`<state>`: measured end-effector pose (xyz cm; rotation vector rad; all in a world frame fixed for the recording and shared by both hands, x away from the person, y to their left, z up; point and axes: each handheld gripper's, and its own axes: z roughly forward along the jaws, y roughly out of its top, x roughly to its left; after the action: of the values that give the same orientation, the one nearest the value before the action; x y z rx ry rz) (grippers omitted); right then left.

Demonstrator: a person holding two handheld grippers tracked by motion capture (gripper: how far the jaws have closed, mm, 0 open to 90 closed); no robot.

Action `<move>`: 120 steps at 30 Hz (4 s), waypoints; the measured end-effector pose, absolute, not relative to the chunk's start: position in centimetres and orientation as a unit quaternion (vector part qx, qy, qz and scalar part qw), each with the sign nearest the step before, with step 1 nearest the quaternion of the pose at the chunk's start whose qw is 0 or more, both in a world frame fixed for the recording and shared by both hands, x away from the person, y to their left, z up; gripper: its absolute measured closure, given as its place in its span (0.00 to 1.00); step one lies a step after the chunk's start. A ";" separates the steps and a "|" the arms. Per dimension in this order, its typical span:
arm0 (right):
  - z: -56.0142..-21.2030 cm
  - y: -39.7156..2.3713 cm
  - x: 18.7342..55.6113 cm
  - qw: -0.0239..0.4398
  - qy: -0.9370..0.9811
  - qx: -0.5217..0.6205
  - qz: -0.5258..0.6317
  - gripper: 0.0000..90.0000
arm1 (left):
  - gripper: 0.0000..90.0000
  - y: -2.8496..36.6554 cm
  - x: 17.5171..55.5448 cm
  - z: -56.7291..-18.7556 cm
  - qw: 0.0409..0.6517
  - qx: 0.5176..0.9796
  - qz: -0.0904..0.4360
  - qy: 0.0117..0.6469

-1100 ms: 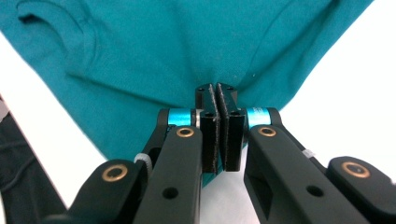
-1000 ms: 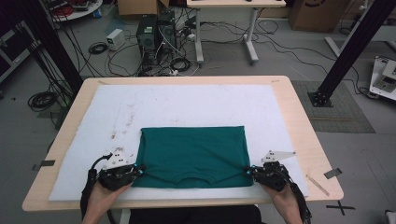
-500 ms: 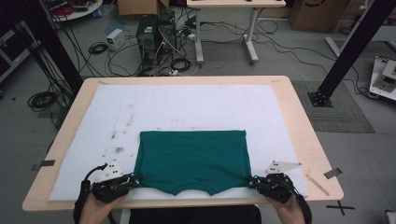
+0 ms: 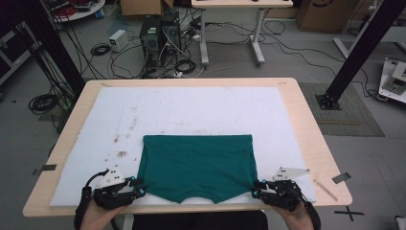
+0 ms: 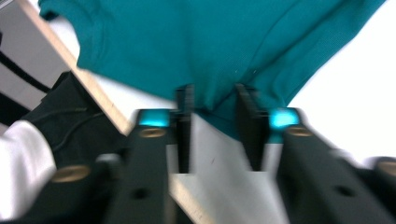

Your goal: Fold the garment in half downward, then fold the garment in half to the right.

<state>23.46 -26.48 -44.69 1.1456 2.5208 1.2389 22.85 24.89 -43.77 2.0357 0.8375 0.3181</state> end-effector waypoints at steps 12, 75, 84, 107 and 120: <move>-41.7 -25.9 29.9 0.126 0.795 0.434 0.405 0.39 | 0.46 25.2 29.9 -40.5 0.446 0.794 0.168 0.377; -42.8 -24.4 33.4 0.182 0.783 0.436 0.406 0.29 | 0.38 23.8 30.5 -42.1 0.422 0.802 0.162 0.390; -42.2 -25.7 31.3 0.197 0.771 0.437 0.419 0.29 | 0.35 24.0 27.9 -42.1 0.432 0.801 0.182 0.373; -42.4 -26.6 30.1 0.191 0.766 0.437 0.430 0.30 | 0.35 24.8 25.9 -42.1 0.451 0.785 0.192 0.379; -42.1 -26.5 29.9 0.191 0.764 0.437 0.434 0.30 | 0.35 24.2 25.8 -42.4 0.449 0.787 0.187 0.380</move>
<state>29.94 -26.50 -42.09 1.2274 2.1473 1.2196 25.77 24.18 -42.35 1.9455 0.9409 0.4623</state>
